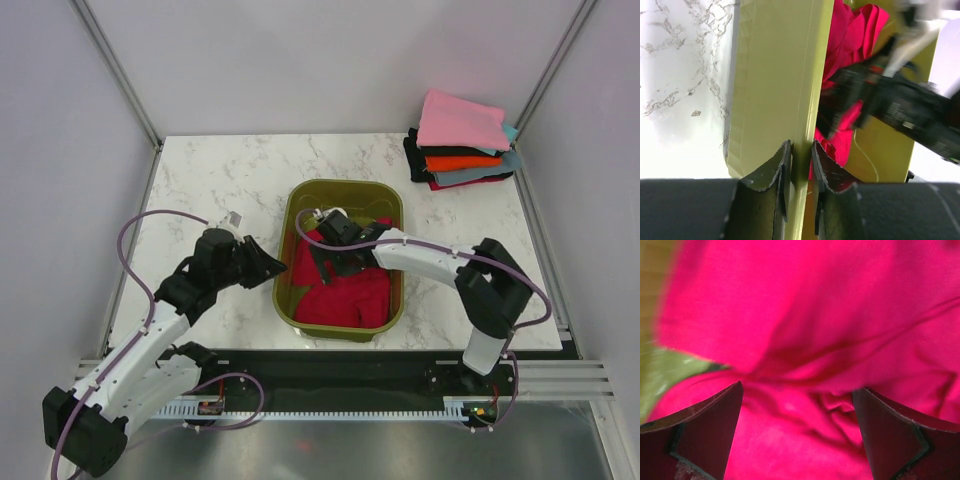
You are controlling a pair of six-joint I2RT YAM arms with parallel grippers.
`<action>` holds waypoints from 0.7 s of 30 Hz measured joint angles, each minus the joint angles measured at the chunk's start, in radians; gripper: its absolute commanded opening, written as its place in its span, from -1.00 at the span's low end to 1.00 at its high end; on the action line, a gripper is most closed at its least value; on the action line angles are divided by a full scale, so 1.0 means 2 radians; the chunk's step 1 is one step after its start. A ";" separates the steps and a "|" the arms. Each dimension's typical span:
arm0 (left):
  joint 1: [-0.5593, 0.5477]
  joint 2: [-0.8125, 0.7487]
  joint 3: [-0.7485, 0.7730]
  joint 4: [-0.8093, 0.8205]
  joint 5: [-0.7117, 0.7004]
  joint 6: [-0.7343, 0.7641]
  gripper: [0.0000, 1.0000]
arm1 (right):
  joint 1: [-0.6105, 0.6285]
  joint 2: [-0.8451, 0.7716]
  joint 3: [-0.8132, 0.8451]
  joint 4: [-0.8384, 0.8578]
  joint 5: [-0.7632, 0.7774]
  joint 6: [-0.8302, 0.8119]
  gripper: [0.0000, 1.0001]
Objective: Fold and stack the t-shirts
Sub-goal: Grab the tshirt from the pile
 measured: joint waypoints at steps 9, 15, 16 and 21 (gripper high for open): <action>0.000 -0.004 -0.004 0.005 0.000 0.009 -0.96 | 0.004 0.057 0.023 0.002 0.046 -0.015 -0.78; 0.000 -0.004 -0.004 0.005 0.000 0.012 -0.96 | 0.004 0.019 0.032 -0.025 0.067 -0.016 -1.00; 0.000 -0.005 -0.004 0.005 -0.001 0.012 -0.96 | 0.004 0.004 0.046 -0.041 0.073 -0.019 -1.00; 0.000 -0.008 -0.004 0.002 -0.007 0.012 -0.96 | 0.004 -0.080 0.179 -0.091 0.116 -0.039 -1.00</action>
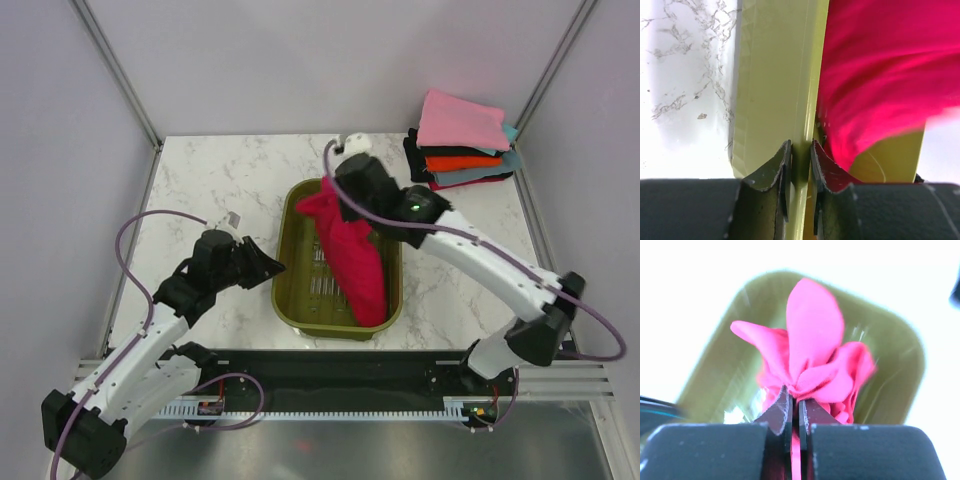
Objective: Fold and stack the t-shirts
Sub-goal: Grab the tshirt from the pile, then move the tshirt to the center of the board
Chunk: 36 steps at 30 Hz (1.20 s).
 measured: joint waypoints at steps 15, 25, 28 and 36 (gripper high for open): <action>0.001 0.039 0.040 -0.024 -0.035 0.024 -0.96 | 0.000 -0.352 0.048 -0.049 0.243 0.005 -1.00; 0.008 0.122 0.105 -0.036 -0.023 0.095 -0.96 | -0.002 -0.389 0.035 -0.052 0.258 -0.022 -1.00; -0.043 0.149 0.099 0.011 -0.022 0.067 -0.96 | -0.002 -0.381 0.053 0.007 0.212 -0.049 -1.00; -0.211 0.315 0.185 0.130 -0.043 0.000 -0.96 | -0.002 -0.290 0.194 0.163 0.069 -0.096 -1.00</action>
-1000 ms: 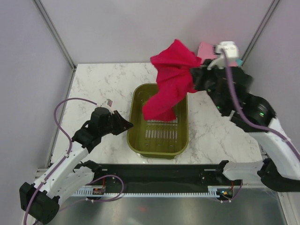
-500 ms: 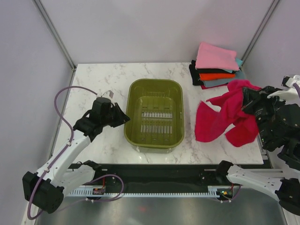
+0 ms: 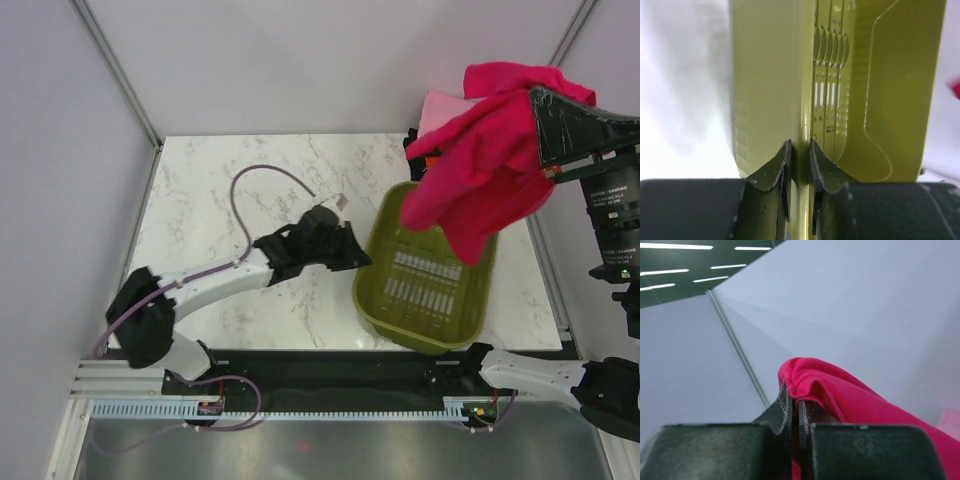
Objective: Fold and stack the t-shirts
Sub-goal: Move the tshirt to the center of the board
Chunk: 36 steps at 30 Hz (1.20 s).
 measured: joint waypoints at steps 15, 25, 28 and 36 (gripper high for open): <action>-0.101 0.350 0.287 0.169 -0.007 -0.201 -0.96 | 0.000 -0.019 -0.027 0.101 -0.060 -0.010 -1.00; -0.145 0.415 0.410 0.121 0.011 -0.183 -0.05 | 0.000 -0.036 -0.029 0.100 -0.047 -0.010 -1.00; -0.151 0.403 0.408 0.116 0.012 -0.166 0.08 | 0.000 -0.034 -0.031 0.097 -0.047 -0.010 -1.00; -0.144 0.216 0.287 0.086 -0.019 -0.088 0.22 | 0.000 0.017 -0.005 0.098 -0.049 -0.012 -1.00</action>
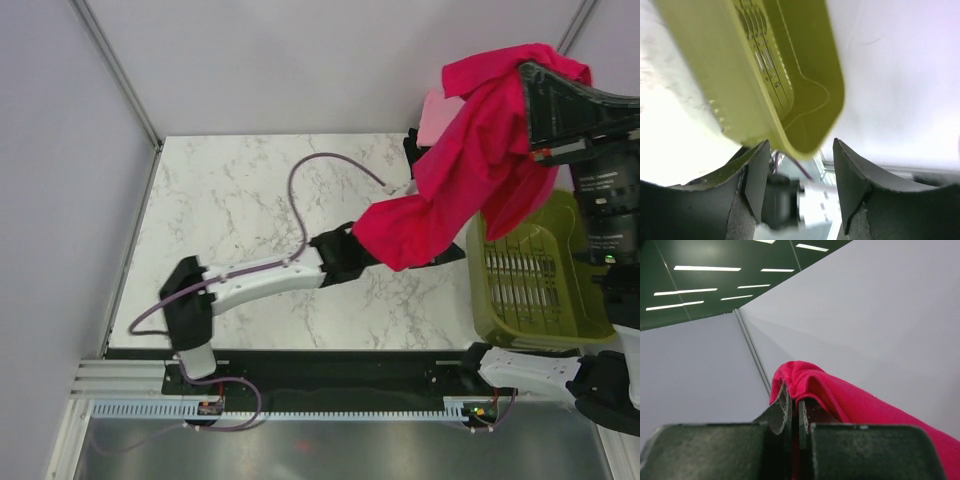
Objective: Fold and stack the t-shirts
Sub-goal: Move the tshirt to the center of the board
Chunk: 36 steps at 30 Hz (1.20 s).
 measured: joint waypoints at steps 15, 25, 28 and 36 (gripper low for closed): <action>0.376 -0.447 -0.196 -0.185 -0.054 0.146 0.75 | -0.010 0.109 -0.214 0.127 0.056 -0.007 0.96; 0.434 -0.533 -0.355 -0.343 -0.080 0.220 0.87 | -0.048 -0.146 -0.622 0.132 0.216 0.120 0.94; 0.438 -0.542 -0.374 -0.363 -0.084 0.226 0.86 | -0.049 -0.088 -0.556 0.139 0.167 0.128 0.91; 0.439 -0.571 -0.396 -0.326 -0.086 0.234 0.70 | -0.047 0.146 -0.508 0.124 -0.001 0.169 0.79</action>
